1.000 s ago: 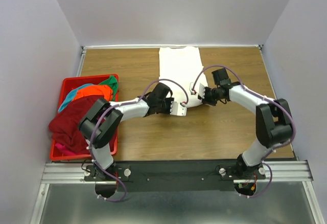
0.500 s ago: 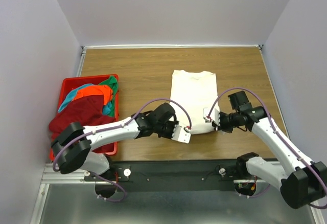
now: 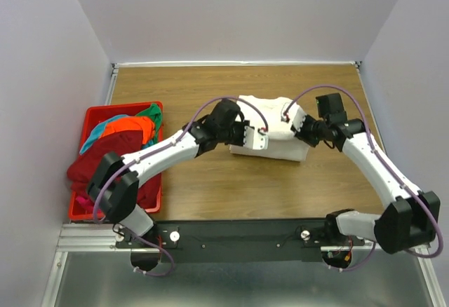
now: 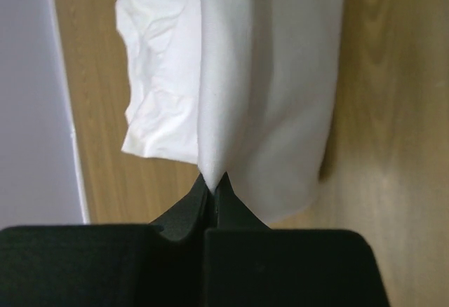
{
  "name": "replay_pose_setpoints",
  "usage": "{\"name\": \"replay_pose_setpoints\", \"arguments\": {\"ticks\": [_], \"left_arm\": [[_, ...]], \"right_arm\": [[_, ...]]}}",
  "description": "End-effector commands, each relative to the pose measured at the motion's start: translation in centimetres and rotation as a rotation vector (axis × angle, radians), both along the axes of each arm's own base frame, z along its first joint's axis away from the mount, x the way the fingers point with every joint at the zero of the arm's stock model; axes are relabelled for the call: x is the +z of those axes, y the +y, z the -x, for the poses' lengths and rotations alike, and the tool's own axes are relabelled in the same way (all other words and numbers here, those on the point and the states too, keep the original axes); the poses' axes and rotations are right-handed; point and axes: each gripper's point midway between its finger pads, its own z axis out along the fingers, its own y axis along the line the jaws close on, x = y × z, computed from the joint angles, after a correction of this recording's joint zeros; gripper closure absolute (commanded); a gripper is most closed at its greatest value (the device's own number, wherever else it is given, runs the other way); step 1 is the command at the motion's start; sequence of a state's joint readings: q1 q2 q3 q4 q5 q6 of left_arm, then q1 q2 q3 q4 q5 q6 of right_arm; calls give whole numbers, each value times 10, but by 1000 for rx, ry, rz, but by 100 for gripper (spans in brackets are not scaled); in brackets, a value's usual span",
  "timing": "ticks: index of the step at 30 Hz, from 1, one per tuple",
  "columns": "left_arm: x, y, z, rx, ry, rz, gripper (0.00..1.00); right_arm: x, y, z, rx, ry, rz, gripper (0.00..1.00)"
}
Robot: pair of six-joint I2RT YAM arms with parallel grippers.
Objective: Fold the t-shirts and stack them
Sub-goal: Fold the tshirt
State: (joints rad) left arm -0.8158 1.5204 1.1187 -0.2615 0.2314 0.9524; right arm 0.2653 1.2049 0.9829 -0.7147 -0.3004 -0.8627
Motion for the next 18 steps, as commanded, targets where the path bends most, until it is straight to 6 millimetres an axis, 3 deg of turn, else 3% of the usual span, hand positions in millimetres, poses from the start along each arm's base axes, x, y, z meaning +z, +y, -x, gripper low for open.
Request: {"name": "replay_pose_setpoints", "arguments": {"ticks": [1,9,10,11,14,16,18], "left_arm": [[14,1,-58,41,-106,-11,100],[28,-12,-140,112,-226,55,100],[14,-12,-152,127,-220,43,100],[23,-16,-164,139,-242,62,100],[10,-22,-190,160,-222,68,100],[-14,-21,-199,166,-179,38,100],[-19,-22,-205,169,-166,25,100]], "right_arm": [[29,-20,-68,-169,-133,-45,100],[28,-23,-153,-271,-162,-108,100],[28,-26,-163,-290,-177,-106,100],[33,-25,-175,-302,-189,-114,100],[10,-27,-193,-321,-148,-99,100],[-3,-27,-203,-331,-135,-86,99],[-13,-29,-208,-336,-121,-77,99]]}}
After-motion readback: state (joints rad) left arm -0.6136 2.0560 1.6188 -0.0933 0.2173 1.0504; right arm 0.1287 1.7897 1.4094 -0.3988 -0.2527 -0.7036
